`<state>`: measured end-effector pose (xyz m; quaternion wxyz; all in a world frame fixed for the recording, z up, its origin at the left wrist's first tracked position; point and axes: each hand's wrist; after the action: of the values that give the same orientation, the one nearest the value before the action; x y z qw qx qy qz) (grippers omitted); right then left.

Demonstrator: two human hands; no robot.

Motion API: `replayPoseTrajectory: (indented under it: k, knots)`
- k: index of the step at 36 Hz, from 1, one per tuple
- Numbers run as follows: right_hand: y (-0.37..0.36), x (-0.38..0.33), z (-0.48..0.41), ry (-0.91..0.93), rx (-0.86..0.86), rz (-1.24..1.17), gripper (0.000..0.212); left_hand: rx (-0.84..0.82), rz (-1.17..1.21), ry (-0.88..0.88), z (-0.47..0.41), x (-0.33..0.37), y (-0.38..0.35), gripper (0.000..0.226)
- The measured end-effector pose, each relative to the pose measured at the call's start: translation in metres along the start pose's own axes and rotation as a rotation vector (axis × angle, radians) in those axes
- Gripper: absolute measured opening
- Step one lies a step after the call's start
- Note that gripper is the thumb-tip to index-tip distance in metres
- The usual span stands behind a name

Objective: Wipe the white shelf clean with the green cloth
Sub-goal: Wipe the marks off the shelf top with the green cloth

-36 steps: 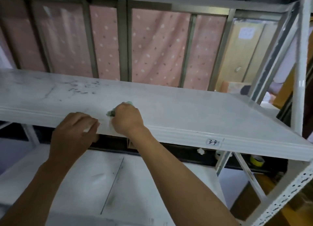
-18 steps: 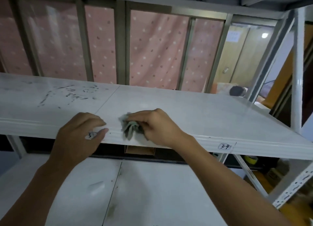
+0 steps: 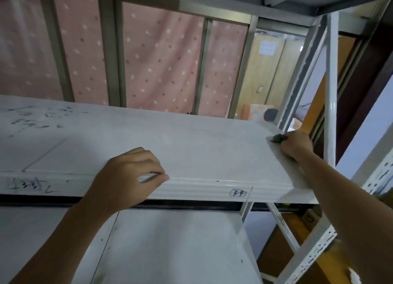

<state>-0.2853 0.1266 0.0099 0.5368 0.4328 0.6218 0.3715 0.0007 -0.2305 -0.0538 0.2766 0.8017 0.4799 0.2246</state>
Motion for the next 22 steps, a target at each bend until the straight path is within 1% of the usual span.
replayPoseTrajectory:
  k: [4,6,8,11,16,19,22]
  knots:
    - [-0.002,-0.024,-0.022,0.035,-0.140,0.043,0.037,-0.011,-0.056,0.054,-0.001,0.004,0.003,0.026]
    - [-0.006,-0.046,-0.022,0.109,-0.201,0.056,0.040,0.014,-0.055,0.055,0.000,0.006,0.002,0.024]
    - [-0.012,-0.075,-0.014,0.203,-0.246,0.061,0.038,0.043,-0.061,0.033,0.001,0.005,0.001,0.021]
    - [-0.029,-0.125,0.004,0.402,-0.313,0.084,0.040,0.064,-0.088,0.018,0.005,0.004,0.003,0.022]
    - [-0.050,-0.205,0.064,0.764,-0.409,0.018,0.039,0.074,-0.197,0.006,0.018,0.000,0.011,0.031]
    - [-0.059,-0.230,0.112,1.023,-0.460,-0.041,0.043,0.087,-0.228,-0.003,0.027,-0.006,0.019,0.031]
    - [-0.068,-0.232,0.145,1.208,-0.547,-0.166,0.046,0.102,-0.274,-0.012,0.034,-0.010,0.031,0.031]
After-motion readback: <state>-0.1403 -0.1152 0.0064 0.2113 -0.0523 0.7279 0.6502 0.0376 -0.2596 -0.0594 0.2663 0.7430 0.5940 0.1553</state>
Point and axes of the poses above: each hand's wrist, its own z-axis away from the middle knuckle, its own y-axis out of the back of the hand, x = y × z, and after that the axes turned 8 degrees about -x, right-handed
